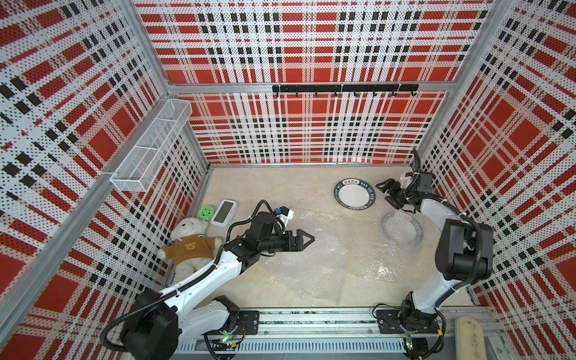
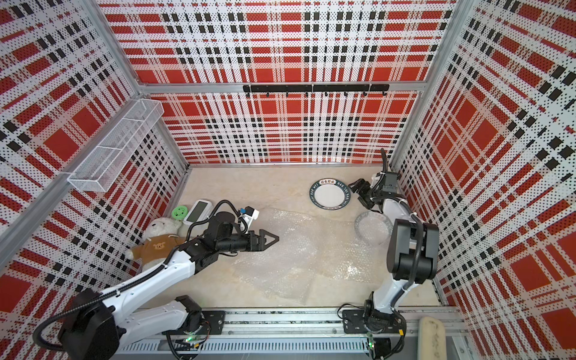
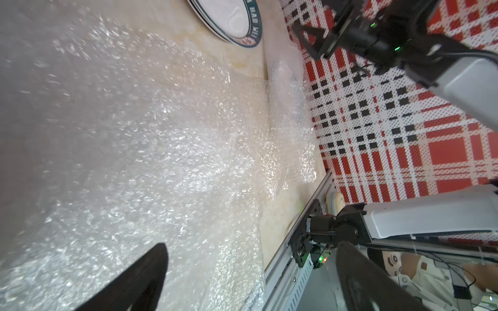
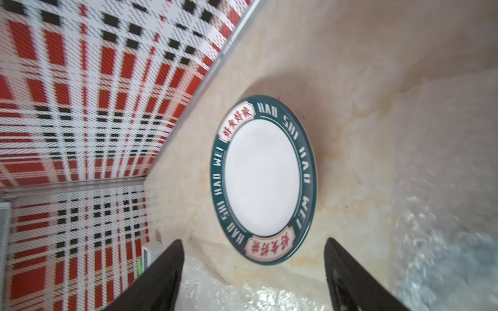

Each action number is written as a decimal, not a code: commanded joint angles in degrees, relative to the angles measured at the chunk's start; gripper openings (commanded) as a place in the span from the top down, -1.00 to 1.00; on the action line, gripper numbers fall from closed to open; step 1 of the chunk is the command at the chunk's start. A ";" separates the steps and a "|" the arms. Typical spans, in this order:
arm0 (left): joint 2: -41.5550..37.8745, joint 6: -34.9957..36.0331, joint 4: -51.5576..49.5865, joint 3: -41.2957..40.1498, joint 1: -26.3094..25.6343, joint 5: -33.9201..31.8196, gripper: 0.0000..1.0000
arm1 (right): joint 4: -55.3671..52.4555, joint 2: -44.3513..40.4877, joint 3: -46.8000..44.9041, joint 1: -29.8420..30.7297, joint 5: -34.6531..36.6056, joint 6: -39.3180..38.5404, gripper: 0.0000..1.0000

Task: Unpack dinner plates from bubble wrap
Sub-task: Place the plate on the plate, then adjust the bubble wrap on the bubble wrap.

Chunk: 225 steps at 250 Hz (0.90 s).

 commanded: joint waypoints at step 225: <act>22.90 -11.79 20.25 -6.78 -4.80 -10.74 -0.99 | -21.39 -35.25 -35.28 -9.08 17.23 -6.26 -1.00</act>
